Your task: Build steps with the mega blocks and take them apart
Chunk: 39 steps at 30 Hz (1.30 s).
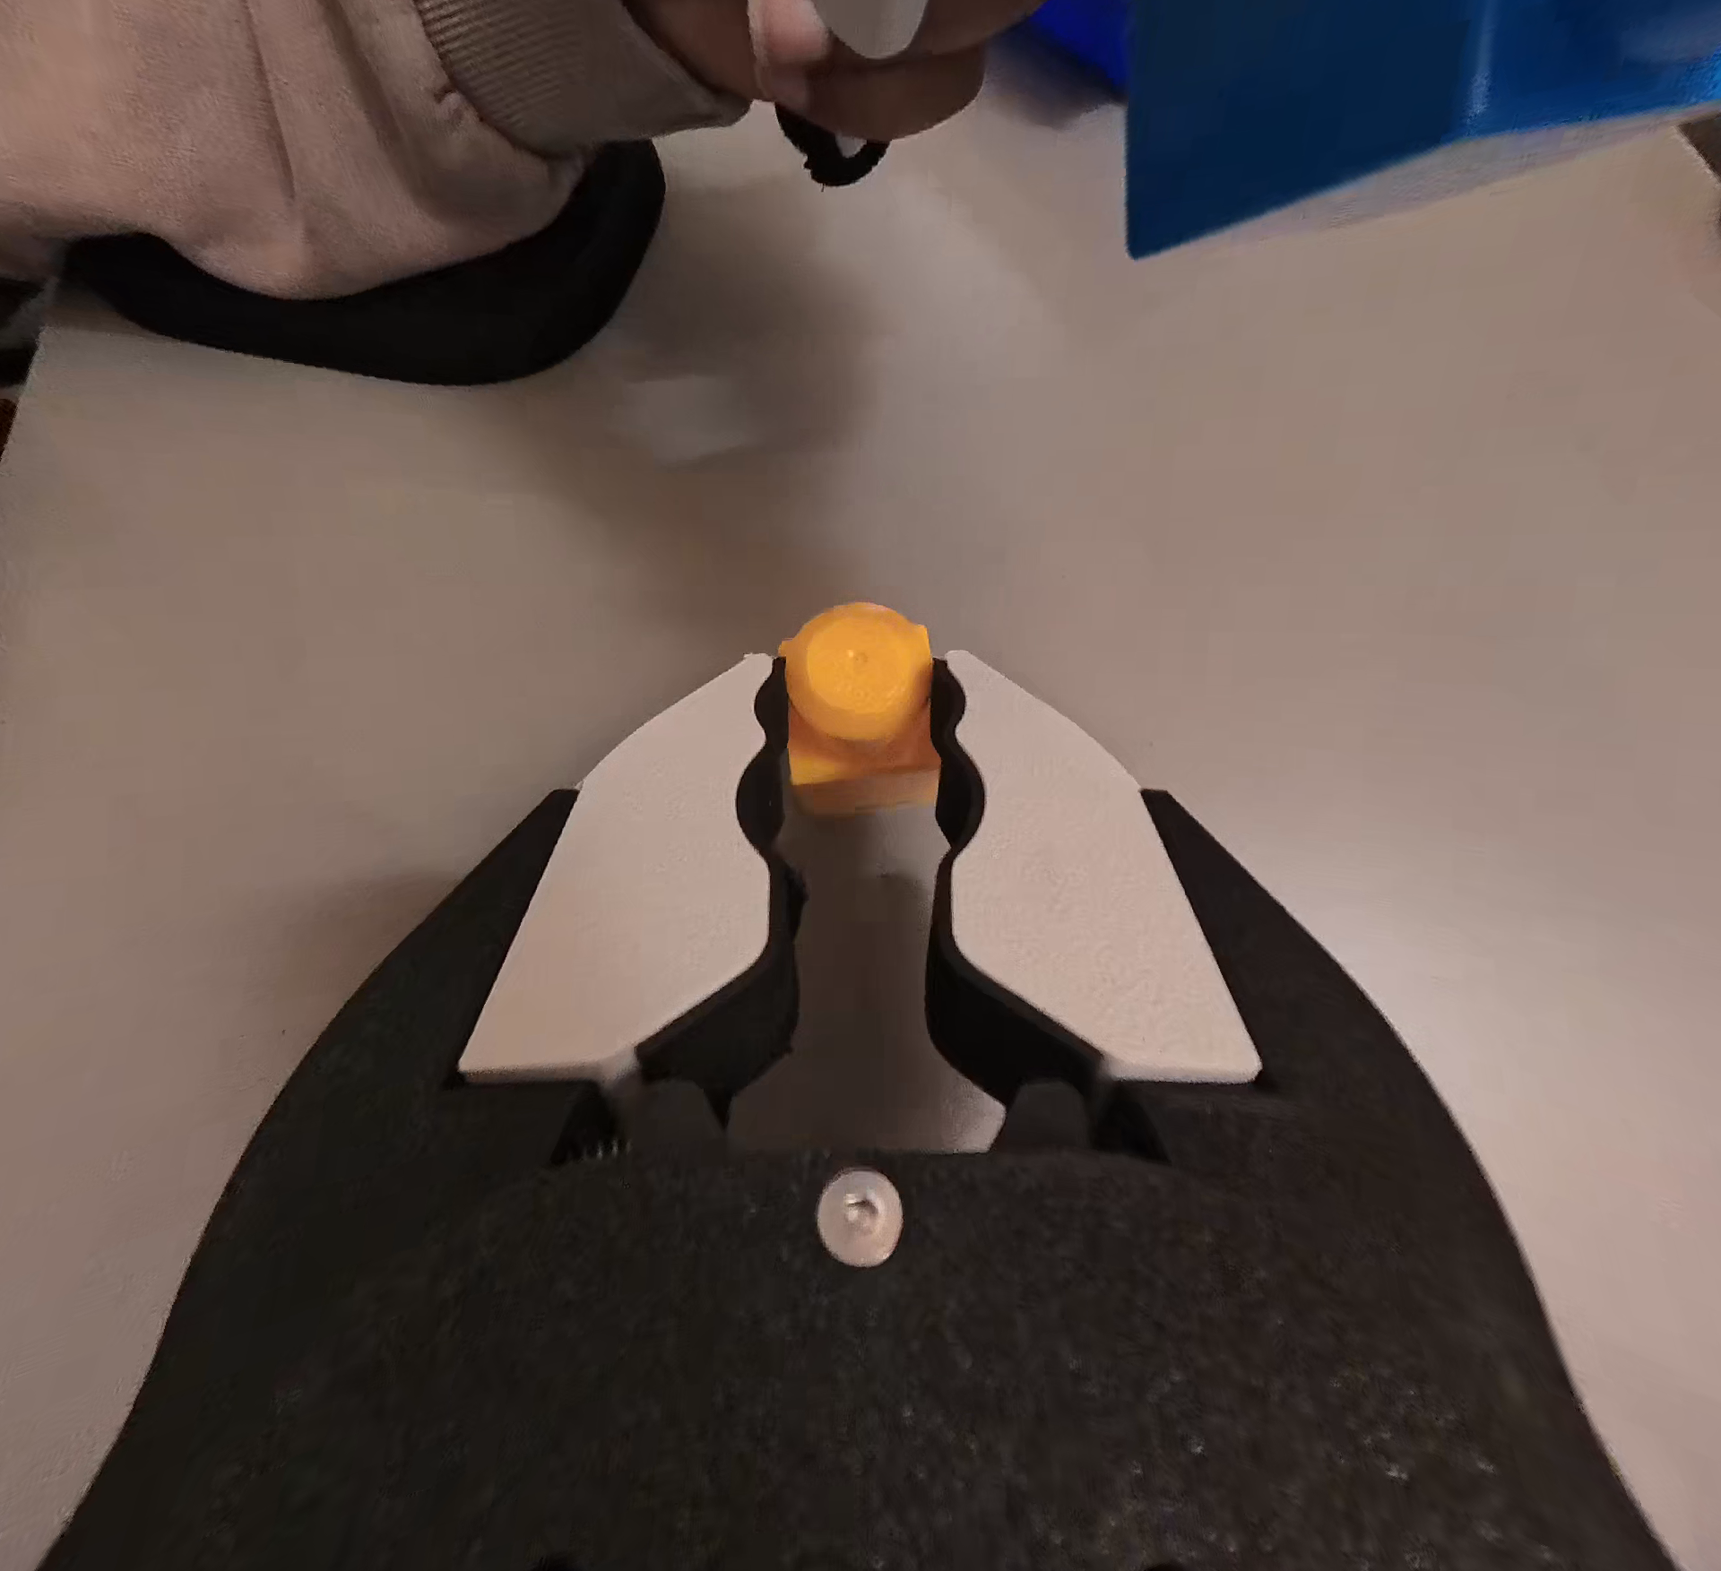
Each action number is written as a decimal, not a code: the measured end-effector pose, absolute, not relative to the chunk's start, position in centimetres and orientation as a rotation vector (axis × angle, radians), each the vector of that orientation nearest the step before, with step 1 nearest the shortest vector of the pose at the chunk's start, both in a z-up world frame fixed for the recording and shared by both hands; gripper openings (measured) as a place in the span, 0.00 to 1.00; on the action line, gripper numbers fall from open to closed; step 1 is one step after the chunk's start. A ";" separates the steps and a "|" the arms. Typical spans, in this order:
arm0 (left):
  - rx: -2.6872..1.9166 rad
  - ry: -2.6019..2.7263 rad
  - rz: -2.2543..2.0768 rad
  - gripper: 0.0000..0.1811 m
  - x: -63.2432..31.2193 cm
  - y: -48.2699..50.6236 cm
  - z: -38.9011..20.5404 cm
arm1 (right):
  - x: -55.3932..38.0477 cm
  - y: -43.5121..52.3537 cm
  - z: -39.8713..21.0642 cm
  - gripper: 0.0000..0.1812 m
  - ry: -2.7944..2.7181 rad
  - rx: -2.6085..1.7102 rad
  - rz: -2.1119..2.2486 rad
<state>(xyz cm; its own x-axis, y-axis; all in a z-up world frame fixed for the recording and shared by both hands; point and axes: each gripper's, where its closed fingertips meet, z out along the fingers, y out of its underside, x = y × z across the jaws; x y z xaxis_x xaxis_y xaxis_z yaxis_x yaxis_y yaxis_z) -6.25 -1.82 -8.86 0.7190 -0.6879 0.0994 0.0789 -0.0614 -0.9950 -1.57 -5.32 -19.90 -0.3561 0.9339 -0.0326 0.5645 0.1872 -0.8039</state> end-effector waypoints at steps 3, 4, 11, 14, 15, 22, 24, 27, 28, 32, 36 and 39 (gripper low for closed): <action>-1.508 0.534 -0.688 0.20 -5.9 -2.0 -8.8 | -1.4 -4.9 -19.1 0.24 -1.949 -1.390 1.054; -1.505 0.539 -0.697 0.20 -5.8 -2.1 -8.8 | -1.3 -4.6 -18.1 0.25 -1.910 -1.378 1.087; -1.465 0.619 -0.800 0.20 -3.8 -3.3 -8.6 | -0.2 -1.7 -9.6 0.23 -1.578 -1.268 1.293; -1.452 0.657 -0.836 0.20 -2.7 -3.8 -8.7 | -0.1 -2.0 -8.6 0.20 -1.569 -1.240 1.293; -1.455 0.669 -0.838 0.20 -2.4 -3.9 -8.8 | -0.2 -2.3 -8.6 0.20 -1.572 -1.231 1.291; -1.478 0.707 -0.855 0.20 -1.5 -4.1 -9.5 | 0.2 -3.1 -8.5 0.16 -1.566 -1.213 1.292; -1.481 0.697 -0.836 0.21 -1.3 -3.9 -9.6 | 0.6 -3.0 -8.4 0.16 -1.597 -1.208 1.244; -1.502 0.656 -0.753 0.19 -2.1 -3.0 -9.9 | 2.0 -0.8 -7.1 0.16 -1.607 -1.220 1.162; -1.506 0.639 -0.732 0.17 -2.5 -2.8 -9.9 | 2.7 0.7 -6.4 0.16 -1.596 -1.238 1.119; -1.488 0.541 -0.661 0.07 -4.6 -2.0 -9.0 | 6.7 8.6 -3.9 0.16 -1.545 -1.348 0.870; -1.485 0.465 -0.529 0.00 -6.5 -1.2 -8.6 | 11.4 17.4 -3.3 0.16 -1.495 -1.518 0.619; -1.481 0.435 -0.484 0.00 -7.2 -0.9 -8.5 | 15.0 22.9 -4.6 0.16 -1.463 -1.661 0.498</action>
